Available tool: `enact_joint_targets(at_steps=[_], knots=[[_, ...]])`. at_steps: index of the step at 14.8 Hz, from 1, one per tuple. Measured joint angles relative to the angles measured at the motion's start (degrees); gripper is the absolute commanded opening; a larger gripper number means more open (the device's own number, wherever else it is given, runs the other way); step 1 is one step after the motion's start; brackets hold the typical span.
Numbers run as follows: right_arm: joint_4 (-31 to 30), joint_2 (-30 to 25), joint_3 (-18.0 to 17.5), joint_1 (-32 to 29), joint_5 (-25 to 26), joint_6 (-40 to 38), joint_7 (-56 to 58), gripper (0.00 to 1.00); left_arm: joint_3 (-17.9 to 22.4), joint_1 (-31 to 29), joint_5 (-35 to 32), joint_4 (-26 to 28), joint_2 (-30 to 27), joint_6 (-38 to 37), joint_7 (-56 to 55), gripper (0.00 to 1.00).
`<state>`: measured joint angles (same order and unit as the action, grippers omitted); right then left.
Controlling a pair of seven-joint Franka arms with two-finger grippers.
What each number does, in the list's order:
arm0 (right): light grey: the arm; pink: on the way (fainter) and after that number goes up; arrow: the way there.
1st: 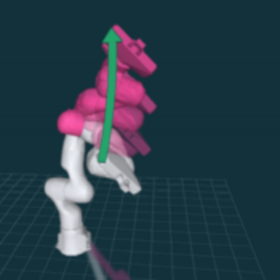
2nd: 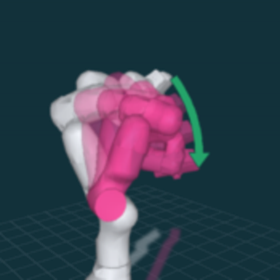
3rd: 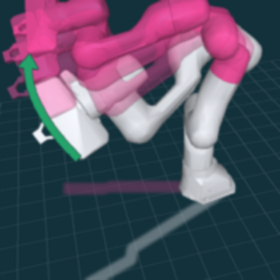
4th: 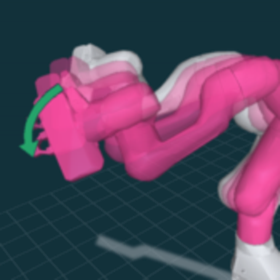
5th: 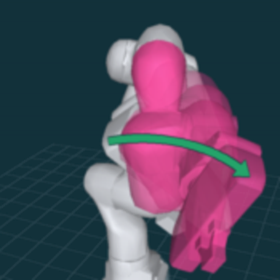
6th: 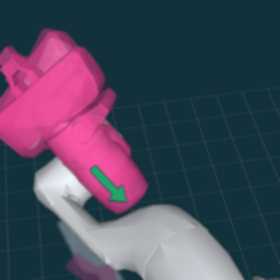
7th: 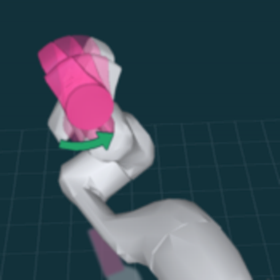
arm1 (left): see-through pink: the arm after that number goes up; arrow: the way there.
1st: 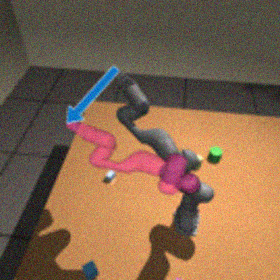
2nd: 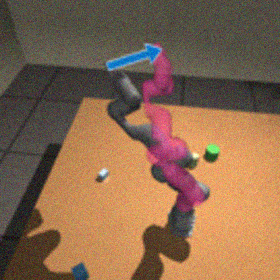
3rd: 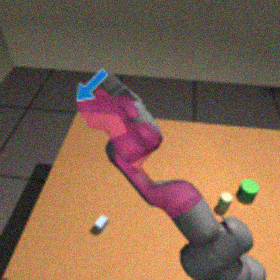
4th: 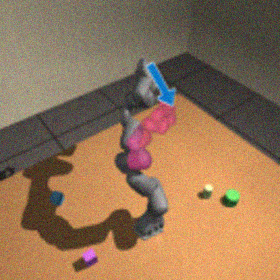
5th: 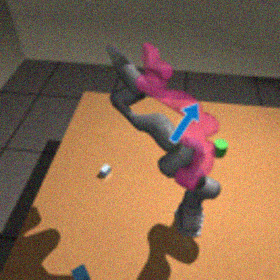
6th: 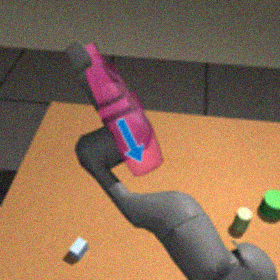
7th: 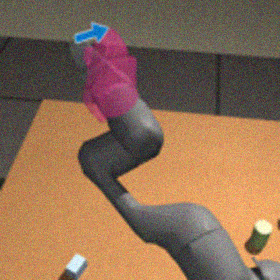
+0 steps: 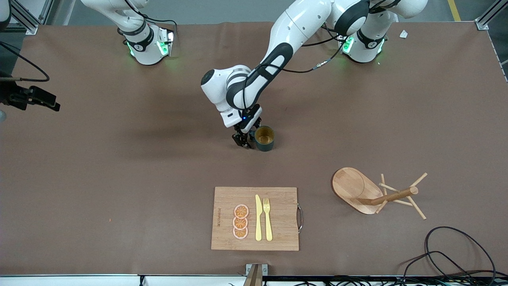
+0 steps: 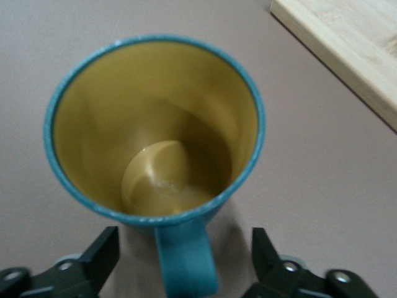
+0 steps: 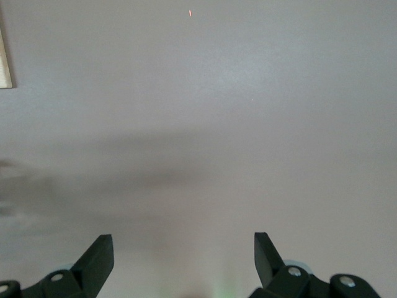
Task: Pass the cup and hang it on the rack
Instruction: 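Lower the left gripper onto the mug and grasp its handle, then lift the mug with the left gripper and carry it to the rack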
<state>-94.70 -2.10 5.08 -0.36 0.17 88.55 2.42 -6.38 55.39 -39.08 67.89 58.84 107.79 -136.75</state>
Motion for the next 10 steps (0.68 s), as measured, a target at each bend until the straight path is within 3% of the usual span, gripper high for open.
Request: enact_joint_targets(at_steps=[2, 4, 7, 10], knots=[[-0.8, -1.8, 0.0, 0.0, 0.0, -0.1, 0.2, 1.0, 0.0, 0.0, 0.0, 0.0, 0.1, 0.1, -0.2, 0.26], [-1.0, -2.9, 0.0, 0.0, 0.2, -0.1, 0.3, 1.0, 0.0, 0.1, 0.0, -0.1, 0.0, 0.1, 0.1, 0.13], [-1.0, -3.8, 0.1, 0.0, 0.4, -1.1, 0.3, 1.0, 0.0, 0.1, 0.0, -0.2, 0.0, 0.3, 4.0, 0.0], [-1.0, -4.9, 0.0, -0.1, 0.4, -2.9, 0.3, 1.0, -0.2, -1.2, 0.1, -0.7, -0.4, 1.6, 7.4, 0.0]])
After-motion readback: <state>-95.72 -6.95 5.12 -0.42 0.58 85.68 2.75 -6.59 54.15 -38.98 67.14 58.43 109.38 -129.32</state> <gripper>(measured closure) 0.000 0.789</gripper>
